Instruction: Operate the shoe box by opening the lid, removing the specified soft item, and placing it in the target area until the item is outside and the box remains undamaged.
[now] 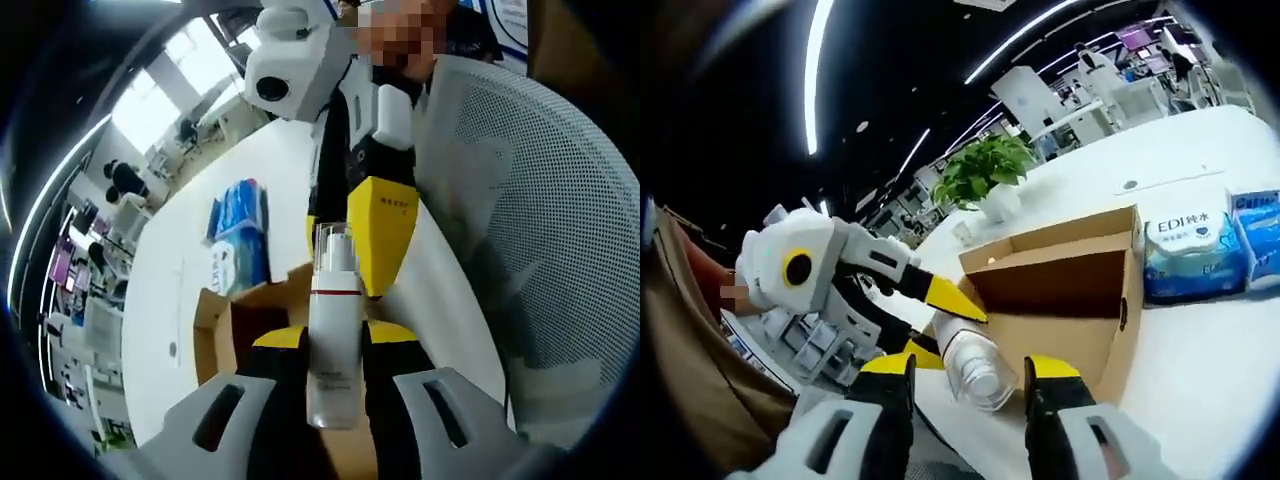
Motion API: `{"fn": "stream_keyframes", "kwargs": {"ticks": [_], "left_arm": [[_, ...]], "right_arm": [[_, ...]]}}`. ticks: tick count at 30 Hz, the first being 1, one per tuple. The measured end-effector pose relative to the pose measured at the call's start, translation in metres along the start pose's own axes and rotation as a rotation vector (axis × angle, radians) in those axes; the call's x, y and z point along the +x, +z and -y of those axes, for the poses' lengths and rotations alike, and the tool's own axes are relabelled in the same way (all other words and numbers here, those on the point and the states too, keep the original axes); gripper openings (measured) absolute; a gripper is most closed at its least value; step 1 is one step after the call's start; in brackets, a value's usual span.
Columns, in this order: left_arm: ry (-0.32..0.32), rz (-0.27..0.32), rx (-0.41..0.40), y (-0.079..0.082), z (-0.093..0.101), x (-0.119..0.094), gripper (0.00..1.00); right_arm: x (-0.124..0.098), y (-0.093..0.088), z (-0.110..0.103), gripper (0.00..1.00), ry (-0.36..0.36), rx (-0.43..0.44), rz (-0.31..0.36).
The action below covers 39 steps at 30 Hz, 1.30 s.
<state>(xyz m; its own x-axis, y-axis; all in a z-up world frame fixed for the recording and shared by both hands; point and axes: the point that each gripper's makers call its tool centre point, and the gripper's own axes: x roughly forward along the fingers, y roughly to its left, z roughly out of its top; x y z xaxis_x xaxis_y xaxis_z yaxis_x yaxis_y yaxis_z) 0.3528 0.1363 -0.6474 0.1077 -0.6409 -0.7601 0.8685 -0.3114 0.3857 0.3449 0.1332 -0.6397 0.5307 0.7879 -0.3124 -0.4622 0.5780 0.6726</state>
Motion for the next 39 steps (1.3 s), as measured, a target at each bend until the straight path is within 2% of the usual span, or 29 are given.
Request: {"fn": "stream_keyframes", "kwargs": {"ticks": [6, 8, 14, 18, 21, 31, 33, 35, 37, 39], "left_arm": [[0.024, -0.001, 0.046, 0.008, 0.002, 0.000, 0.20], [0.032, -0.003, 0.048, 0.009, 0.002, 0.000, 0.20], [0.045, -0.003, 0.058, 0.013, 0.007, 0.001, 0.20], [0.054, -0.022, 0.063, 0.011, 0.010, 0.003, 0.20], [0.054, -0.028, 0.060, 0.009, 0.013, 0.003, 0.20], [0.059, -0.006, -0.019, 0.006, 0.018, 0.004, 0.20], [0.088, 0.017, -0.066, 0.006, 0.014, 0.004, 0.21], [0.087, 0.039, -0.112, 0.006, 0.013, 0.003, 0.21], [0.089, 0.037, -0.122, 0.004, 0.012, 0.003, 0.21], [0.096, 0.043, -0.125, 0.005, 0.011, 0.003, 0.21]], "right_arm": [[0.002, -0.004, 0.003, 0.34, -0.006, 0.039, -0.009], [0.003, -0.004, -0.001, 0.30, 0.012, 0.070, -0.003], [0.004, -0.003, 0.002, 0.24, 0.004, 0.135, 0.011], [0.006, -0.006, -0.002, 0.21, 0.011, 0.143, -0.005], [0.006, -0.010, -0.003, 0.19, 0.014, 0.182, -0.027], [0.006, -0.020, -0.005, 0.18, 0.004, 0.299, -0.061], [0.005, -0.017, -0.003, 0.18, 0.003, 0.338, -0.045], [0.005, -0.012, 0.001, 0.18, 0.005, 0.385, -0.018], [0.004, -0.008, -0.002, 0.18, 0.029, 0.440, -0.002], [0.004, -0.009, 0.001, 0.18, 0.019, 0.440, -0.003]]}}
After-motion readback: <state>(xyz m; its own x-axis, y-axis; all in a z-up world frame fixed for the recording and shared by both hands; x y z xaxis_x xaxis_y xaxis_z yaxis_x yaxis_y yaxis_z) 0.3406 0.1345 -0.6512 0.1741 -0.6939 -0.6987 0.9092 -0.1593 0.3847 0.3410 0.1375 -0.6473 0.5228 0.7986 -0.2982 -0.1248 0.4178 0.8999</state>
